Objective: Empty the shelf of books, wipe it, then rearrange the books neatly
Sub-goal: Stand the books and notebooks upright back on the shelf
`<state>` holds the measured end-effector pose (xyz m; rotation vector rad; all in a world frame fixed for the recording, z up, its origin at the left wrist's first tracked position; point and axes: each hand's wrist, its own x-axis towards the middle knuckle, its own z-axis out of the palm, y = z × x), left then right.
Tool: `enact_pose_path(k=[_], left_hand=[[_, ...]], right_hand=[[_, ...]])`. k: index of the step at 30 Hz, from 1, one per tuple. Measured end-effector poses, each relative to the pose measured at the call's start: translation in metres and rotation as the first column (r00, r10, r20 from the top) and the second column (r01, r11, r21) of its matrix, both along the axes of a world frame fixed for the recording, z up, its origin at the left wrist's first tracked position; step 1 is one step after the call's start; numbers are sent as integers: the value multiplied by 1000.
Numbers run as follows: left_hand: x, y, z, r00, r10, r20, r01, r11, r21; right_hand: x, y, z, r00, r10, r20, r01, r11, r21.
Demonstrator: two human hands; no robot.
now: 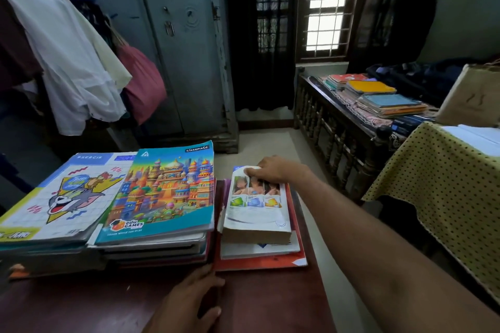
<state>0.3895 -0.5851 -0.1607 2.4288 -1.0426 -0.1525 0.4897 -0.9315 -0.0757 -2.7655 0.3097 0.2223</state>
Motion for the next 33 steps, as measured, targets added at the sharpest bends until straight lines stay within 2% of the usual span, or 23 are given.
enact_pose_path(k=[5,8,13,15,16,19,21,23,27,33], left_hand=[[-10,8,3,991,26,-135,-29,999,-20],[-15,12,2,987,111,-115,-124,986,-109],[-24,26,23,969,238,-59,-241,969,-54],[-29,34,28,937,314,-153,-322,946,-32],[-31,35,29,910,332,-248,-360,930,-77],[-57,44,47,729,311,-609,-532,817,-220],[-63,47,52,646,314,-695,-621,747,-239],[-59,60,52,660,372,-653,-641,732,-231],[-60,98,60,745,426,-514,-575,800,-170],[-59,170,74,684,460,-566,-653,733,-193]], right_hand=[[-28,4,3,997,-38,-64,39,999,21],[-60,8,3,996,-69,-59,68,998,-12],[-129,34,7,994,-93,-50,89,994,-70],[-158,48,10,993,-100,-65,97,994,-51],[-172,55,9,991,-105,-84,102,994,-41],[-207,87,2,992,-110,-60,108,993,-40],[-228,110,5,995,-83,-48,83,997,-7],[-244,133,9,999,-4,-40,7,997,81],[-253,172,5,991,124,-52,-109,967,231],[-201,234,-7,947,319,-35,-312,941,133]])
